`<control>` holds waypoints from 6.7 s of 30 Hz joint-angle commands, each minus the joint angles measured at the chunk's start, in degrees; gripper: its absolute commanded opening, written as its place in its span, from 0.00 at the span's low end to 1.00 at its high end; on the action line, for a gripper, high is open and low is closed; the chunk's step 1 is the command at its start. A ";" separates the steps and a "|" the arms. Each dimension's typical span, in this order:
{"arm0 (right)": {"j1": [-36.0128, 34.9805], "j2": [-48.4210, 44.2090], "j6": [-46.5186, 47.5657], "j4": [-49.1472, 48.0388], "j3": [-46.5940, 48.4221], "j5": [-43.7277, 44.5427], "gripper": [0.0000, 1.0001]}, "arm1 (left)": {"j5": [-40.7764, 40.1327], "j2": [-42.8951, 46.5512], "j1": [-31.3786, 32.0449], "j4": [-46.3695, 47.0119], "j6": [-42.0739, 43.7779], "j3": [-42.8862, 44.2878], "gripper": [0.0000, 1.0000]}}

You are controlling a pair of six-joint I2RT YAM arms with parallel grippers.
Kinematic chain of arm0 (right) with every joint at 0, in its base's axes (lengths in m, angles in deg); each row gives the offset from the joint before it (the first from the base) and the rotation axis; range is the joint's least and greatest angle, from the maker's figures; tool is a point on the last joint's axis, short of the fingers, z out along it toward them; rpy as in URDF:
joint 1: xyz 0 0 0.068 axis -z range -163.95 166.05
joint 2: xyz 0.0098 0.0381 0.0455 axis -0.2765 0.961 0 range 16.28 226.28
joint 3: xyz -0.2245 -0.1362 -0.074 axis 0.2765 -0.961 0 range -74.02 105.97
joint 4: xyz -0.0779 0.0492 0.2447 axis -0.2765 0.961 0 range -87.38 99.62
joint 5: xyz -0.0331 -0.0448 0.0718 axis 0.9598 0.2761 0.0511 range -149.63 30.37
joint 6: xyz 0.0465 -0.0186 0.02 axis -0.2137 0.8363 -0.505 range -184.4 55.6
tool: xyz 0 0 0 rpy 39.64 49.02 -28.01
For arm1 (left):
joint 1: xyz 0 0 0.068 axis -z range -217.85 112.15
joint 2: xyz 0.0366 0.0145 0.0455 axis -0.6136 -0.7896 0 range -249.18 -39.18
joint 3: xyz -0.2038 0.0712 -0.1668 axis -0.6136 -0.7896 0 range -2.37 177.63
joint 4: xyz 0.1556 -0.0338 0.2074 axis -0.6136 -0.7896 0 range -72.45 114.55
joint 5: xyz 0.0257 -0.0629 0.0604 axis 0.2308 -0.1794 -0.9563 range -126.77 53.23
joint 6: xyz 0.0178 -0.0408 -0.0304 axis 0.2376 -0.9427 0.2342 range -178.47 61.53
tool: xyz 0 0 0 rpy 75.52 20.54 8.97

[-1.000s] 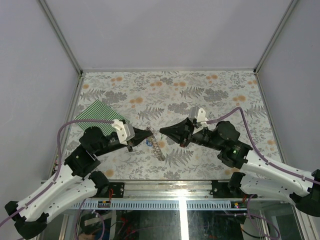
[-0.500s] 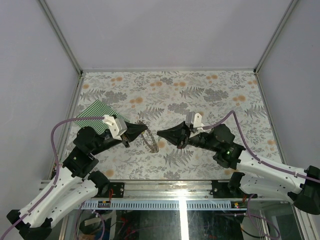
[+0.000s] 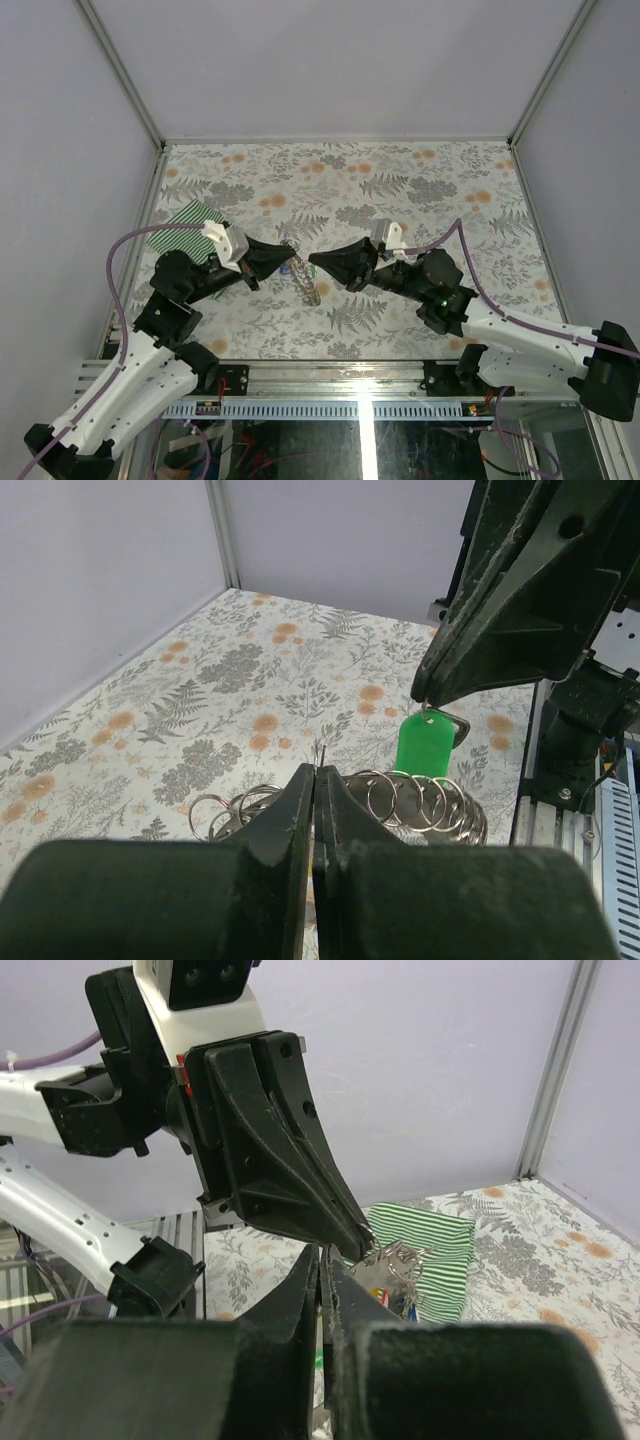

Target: Put the keys on the keyring

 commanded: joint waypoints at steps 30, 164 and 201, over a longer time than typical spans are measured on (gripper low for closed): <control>-0.32 9.13 -2.73 -17.81 2.96 6.03 0.00 | 8.23 -1.04 -6.92 16.74 -9.82 -1.93 0.00; -0.32 -14.87 -5.48 16.95 8.40 -14.81 0.37 | 17.10 3.48 -5.87 52.71 -46.65 -7.86 0.00; 17.08 3.01 -18.08 -10.54 7.14 -32.43 0.36 | 17.56 -20.16 -2.91 72.49 -44.67 -8.18 0.00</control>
